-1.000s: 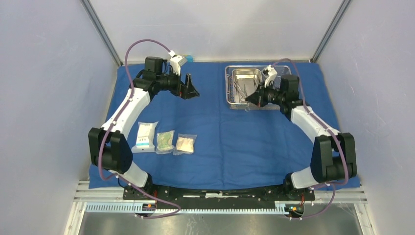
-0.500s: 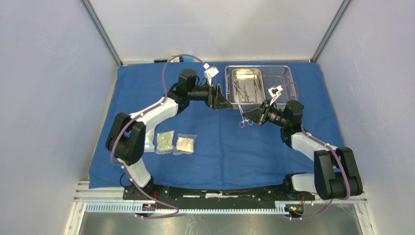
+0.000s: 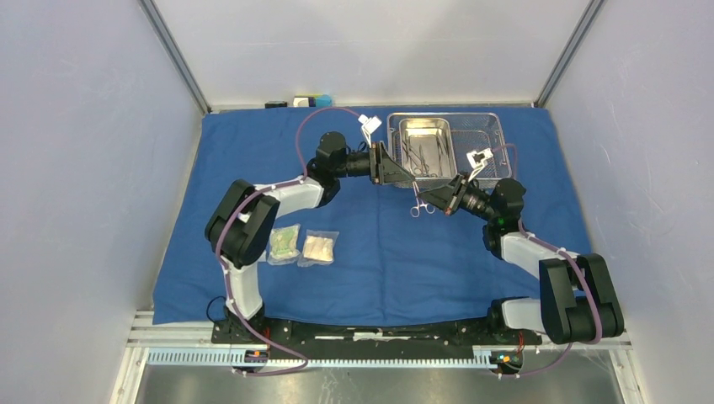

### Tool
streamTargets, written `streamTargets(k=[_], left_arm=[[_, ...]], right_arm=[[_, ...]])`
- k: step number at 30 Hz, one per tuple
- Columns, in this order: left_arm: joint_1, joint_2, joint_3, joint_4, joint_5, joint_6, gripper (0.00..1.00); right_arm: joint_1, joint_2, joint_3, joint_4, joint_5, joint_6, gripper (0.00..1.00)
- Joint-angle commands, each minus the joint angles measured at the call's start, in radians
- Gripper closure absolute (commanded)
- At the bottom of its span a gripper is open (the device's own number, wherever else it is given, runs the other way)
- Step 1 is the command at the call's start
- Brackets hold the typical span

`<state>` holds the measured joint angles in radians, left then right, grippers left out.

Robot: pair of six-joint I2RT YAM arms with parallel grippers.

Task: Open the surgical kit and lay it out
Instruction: Pick up the medical item from the container.

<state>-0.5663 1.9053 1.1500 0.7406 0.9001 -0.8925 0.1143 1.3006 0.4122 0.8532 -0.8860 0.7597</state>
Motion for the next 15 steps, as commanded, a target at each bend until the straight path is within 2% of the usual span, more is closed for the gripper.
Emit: streamTargets(k=[1, 3, 10, 15], left_arm=[[-0.021, 0.022, 0.032, 0.131, 0.026, -0.070, 0.39], [-0.025, 0.034, 0.047, 0.125, 0.032, -0.074, 0.46], [-0.028, 0.057, 0.072, 0.123, 0.033, -0.079, 0.57], [-0.030, 0.087, 0.102, 0.137, 0.035, -0.101, 0.69]], right_arm=[[-0.008, -0.004, -0.004, 0.071, 0.016, 0.019, 1.00], [-0.010, -0.003, -0.004, 0.073, 0.018, 0.024, 1.00], [-0.014, 0.000, -0.012, 0.074, 0.021, 0.024, 1.00], [-0.014, 0.001, -0.015, 0.070, 0.022, 0.022, 1.00]])
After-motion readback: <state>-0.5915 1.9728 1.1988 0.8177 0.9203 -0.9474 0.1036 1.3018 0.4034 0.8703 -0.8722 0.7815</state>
